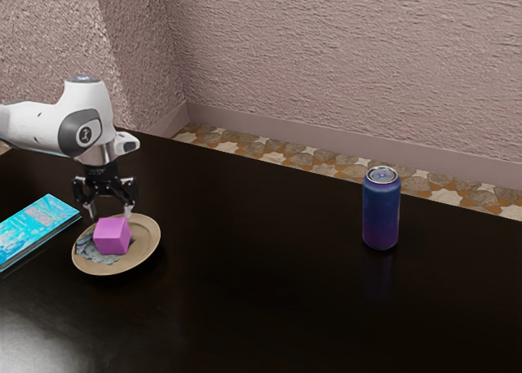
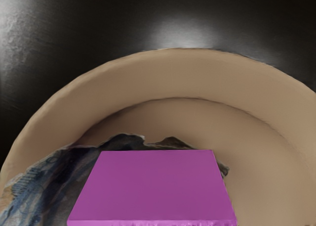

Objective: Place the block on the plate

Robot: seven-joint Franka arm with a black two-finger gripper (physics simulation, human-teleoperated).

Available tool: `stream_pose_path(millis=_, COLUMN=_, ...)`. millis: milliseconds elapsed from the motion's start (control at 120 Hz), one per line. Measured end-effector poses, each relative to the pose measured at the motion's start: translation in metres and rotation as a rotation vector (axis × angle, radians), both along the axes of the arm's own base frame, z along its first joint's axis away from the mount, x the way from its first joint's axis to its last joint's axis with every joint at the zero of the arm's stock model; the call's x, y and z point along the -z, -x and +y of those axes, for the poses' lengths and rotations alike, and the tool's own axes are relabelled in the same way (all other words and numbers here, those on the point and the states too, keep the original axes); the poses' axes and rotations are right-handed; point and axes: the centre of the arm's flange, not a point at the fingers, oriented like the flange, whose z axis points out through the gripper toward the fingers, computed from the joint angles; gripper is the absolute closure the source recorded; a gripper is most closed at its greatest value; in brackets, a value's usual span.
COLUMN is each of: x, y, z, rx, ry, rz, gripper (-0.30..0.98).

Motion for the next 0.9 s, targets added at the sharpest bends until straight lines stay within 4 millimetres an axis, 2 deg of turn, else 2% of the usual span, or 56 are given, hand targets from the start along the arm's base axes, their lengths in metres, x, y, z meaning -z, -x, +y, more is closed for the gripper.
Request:
stream_pose_path(millis=117, x=-0.004, y=0.000, z=-0.001, rx=0.008, ry=-0.004, rz=-0.004, gripper=0.04)
stream_pose_path(millis=400, x=-0.034, y=0.000, z=-0.013, rx=0.035, ry=-0.028, rz=-0.012, gripper=0.01)
stream_pose_path(millis=525, x=-0.053, y=0.003, z=-0.016, rx=0.041, ry=-0.047, rz=-0.009, gripper=0.01)
stream_pose_path(millis=900, x=-0.121, y=0.001, z=-0.050, rx=0.129, ry=-0.070, rz=-0.050, gripper=0.00)
